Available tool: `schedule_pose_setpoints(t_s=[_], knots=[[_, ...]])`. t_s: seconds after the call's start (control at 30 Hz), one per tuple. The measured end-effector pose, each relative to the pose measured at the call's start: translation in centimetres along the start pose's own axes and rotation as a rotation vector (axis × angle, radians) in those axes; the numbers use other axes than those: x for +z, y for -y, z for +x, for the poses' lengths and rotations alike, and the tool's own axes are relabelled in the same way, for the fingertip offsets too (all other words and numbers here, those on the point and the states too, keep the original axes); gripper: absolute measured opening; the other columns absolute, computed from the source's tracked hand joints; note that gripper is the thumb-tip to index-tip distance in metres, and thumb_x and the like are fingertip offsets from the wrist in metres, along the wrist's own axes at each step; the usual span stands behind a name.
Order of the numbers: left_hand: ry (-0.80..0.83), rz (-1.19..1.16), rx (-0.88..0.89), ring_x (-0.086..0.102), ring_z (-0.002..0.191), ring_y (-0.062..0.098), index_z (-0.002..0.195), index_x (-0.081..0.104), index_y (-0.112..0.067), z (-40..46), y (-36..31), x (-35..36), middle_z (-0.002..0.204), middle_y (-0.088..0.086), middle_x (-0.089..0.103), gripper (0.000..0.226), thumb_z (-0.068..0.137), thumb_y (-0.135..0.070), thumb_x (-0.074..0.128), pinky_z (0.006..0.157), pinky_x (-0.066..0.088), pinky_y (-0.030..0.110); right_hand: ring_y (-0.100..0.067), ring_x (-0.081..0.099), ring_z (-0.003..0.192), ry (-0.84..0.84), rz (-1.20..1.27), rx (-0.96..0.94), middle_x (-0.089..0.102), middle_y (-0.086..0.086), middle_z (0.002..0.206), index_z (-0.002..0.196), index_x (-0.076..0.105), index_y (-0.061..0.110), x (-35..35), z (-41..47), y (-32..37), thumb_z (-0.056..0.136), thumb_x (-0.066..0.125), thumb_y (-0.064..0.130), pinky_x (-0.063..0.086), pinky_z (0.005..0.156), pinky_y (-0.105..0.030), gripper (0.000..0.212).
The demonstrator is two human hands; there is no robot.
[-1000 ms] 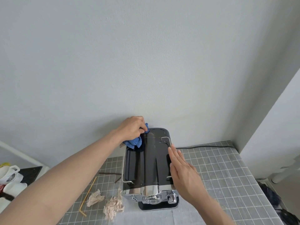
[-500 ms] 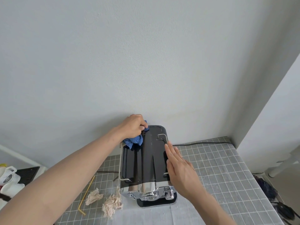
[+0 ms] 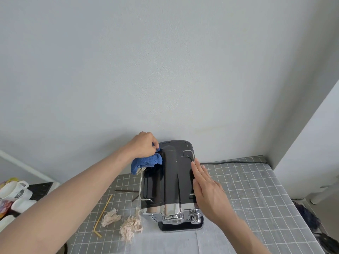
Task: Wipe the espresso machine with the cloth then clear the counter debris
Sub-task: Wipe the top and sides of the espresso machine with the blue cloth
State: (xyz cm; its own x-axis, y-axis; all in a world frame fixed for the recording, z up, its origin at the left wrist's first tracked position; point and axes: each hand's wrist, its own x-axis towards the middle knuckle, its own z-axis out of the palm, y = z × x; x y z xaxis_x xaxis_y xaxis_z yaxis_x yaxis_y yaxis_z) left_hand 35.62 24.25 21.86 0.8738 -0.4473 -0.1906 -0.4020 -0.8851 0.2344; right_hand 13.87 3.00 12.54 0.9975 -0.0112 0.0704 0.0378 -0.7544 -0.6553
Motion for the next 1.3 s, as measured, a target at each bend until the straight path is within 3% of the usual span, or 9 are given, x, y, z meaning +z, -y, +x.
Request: schedule_pose_setpoints(t_s=[0.2, 0.33, 0.5, 0.67, 0.77, 0.9, 1.03, 1.3], knots=[[-0.063, -0.077, 0.127, 0.062, 0.100, 0.016, 0.099, 0.079, -0.027, -0.4, 0.4, 0.9, 0.106, -0.009, 0.066, 0.017, 0.096, -0.017, 0.065, 0.093, 0.050, 0.038, -0.003, 0.004, 0.156, -0.005, -0.013, -0.020, -0.004, 0.023, 0.168, 0.162, 0.004, 0.038, 0.0, 0.2, -0.3, 0.105, 0.013, 0.039, 0.037, 0.118, -0.046, 0.058], [-0.096, -0.188, 0.219, 0.060, 0.103, 0.010, 0.105, 0.079, -0.031, -0.7, 0.0, 1.4, 0.110, -0.014, 0.065, 0.016, 0.097, -0.024, 0.068, 0.097, 0.047, 0.036, -0.001, 0.006, 0.155, -0.022, -0.012, -0.024, -0.002, 0.024, 0.168, 0.163, 0.007, 0.037, 0.2, 0.2, -0.3, 0.103, 0.014, 0.038, 0.042, 0.114, -0.046, 0.060], [-0.052, 0.026, 0.354, 0.049, 0.103, 0.014, 0.112, 0.076, -0.039, 0.0, -4.3, 2.5, 0.108, -0.014, 0.056, 0.022, 0.102, -0.030, 0.059, 0.087, 0.045, 0.035, -0.001, 0.005, 0.155, -0.026, -0.025, -0.017, -0.002, 0.026, 0.168, 0.162, 0.007, 0.039, 0.1, 0.1, -0.2, 0.105, 0.018, 0.034, 0.041, 0.114, -0.046, 0.058], [-0.102, 0.044, 0.331, 0.055, 0.101, 0.015, 0.111, 0.077, -0.034, -0.4, -2.7, 2.3, 0.108, -0.008, 0.061, 0.028, 0.100, -0.021, 0.054, 0.088, 0.045, 0.034, -0.001, 0.004, 0.155, -0.042, -0.053, -0.011, -0.001, 0.029, 0.167, 0.161, 0.006, 0.043, 0.2, 0.0, -0.1, 0.102, 0.011, 0.041, 0.042, 0.113, -0.046, 0.060], [-0.132, 0.060, 0.208, 0.061, 0.101, 0.020, 0.102, 0.076, -0.027, -0.7, 0.3, 1.8, 0.105, -0.005, 0.063, 0.026, 0.095, -0.015, 0.054, 0.087, 0.047, 0.036, 0.001, 0.003, 0.155, -0.026, -0.034, -0.013, -0.002, 0.030, 0.166, 0.161, 0.005, 0.043, 0.0, 0.1, -0.2, 0.103, 0.012, 0.042, 0.038, 0.118, -0.048, 0.059], [-0.169, 0.005, 0.185, 0.062, 0.102, 0.019, 0.108, 0.077, -0.024, -0.5, 1.1, 2.3, 0.108, -0.003, 0.067, 0.025, 0.099, -0.016, 0.056, 0.089, 0.047, 0.036, 0.004, 0.001, 0.154, -0.017, -0.002, -0.031, -0.003, 0.030, 0.166, 0.161, 0.004, 0.044, 0.0, 0.1, -0.4, 0.107, 0.019, 0.035, 0.033, 0.122, -0.047, 0.057], [-0.251, -0.078, 0.180, 0.060, 0.103, 0.019, 0.109, 0.078, -0.028, 1.1, -0.9, 3.1, 0.111, -0.006, 0.067, 0.024, 0.100, -0.018, 0.058, 0.086, 0.045, 0.034, 0.007, -0.001, 0.153, -0.006, 0.017, -0.032, -0.003, 0.030, 0.166, 0.162, 0.006, 0.042, -0.1, 0.1, -0.3, 0.110, 0.025, 0.028, 0.030, 0.124, -0.044, 0.057], [-0.198, -0.006, 0.234, 0.049, 0.111, 0.016, 0.121, 0.072, -0.043, 2.4, -2.5, 3.6, 0.123, -0.017, 0.063, 0.026, 0.106, -0.034, 0.053, 0.078, 0.043, 0.034, 0.007, -0.002, 0.153, -0.015, -0.070, -0.032, -0.007, 0.033, 0.165, 0.161, 0.002, 0.046, -0.1, 0.2, -0.2, 0.109, 0.024, 0.030, 0.036, 0.120, -0.039, 0.058]])
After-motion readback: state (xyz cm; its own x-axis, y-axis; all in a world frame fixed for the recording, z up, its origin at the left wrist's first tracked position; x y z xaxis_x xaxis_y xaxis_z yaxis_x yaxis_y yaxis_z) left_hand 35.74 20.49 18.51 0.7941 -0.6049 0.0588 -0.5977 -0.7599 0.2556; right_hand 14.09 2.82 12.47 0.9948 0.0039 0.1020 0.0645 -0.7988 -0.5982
